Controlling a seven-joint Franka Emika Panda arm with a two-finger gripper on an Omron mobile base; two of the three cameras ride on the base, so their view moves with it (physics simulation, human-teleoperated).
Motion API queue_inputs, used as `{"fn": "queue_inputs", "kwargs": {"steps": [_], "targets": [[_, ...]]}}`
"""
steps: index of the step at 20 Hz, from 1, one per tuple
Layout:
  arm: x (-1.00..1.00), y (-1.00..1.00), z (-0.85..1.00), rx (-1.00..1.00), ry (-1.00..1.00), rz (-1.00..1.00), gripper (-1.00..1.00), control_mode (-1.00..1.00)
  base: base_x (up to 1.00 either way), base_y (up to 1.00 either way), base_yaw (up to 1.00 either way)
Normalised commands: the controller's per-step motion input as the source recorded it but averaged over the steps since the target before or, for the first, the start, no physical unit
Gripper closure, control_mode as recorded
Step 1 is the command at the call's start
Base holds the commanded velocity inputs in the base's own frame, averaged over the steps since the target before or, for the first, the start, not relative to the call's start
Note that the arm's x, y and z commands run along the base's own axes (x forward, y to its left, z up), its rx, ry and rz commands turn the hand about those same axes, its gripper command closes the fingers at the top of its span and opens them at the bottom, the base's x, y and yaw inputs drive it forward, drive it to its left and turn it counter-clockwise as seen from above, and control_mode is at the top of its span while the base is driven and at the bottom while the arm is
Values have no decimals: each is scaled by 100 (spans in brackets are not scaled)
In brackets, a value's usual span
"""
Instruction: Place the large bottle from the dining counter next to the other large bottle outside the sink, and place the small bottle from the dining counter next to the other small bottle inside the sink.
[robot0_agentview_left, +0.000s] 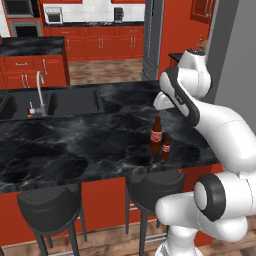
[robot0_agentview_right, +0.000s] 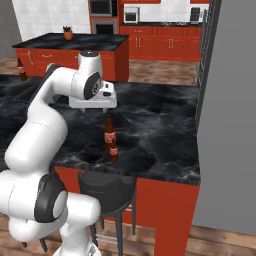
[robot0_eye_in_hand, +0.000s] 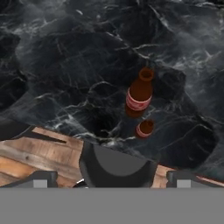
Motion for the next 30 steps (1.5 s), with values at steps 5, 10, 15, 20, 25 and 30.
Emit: {"fn": "queue_inputs", "kwargs": {"steps": [5, 10, 15, 20, 25, 30], "targets": [[20, 19, 0, -2, 4, -4, -100, -100, 0, 0, 0], [4, 6, 0, -1, 4, -9, -100, -100, 0, 0, 0], [1, -5, 0, 0, 14, -3, -100, -100, 0, 0, 0], [15, -5, 0, -5, 20, -4, -100, -100, 0, 0, 0], [13, -7, -12, -1, 12, -3, -100, -100, 0, 0, 0], [11, -1, -25, 0, 0, -3, -100, -100, 0, 0, 0]]}}
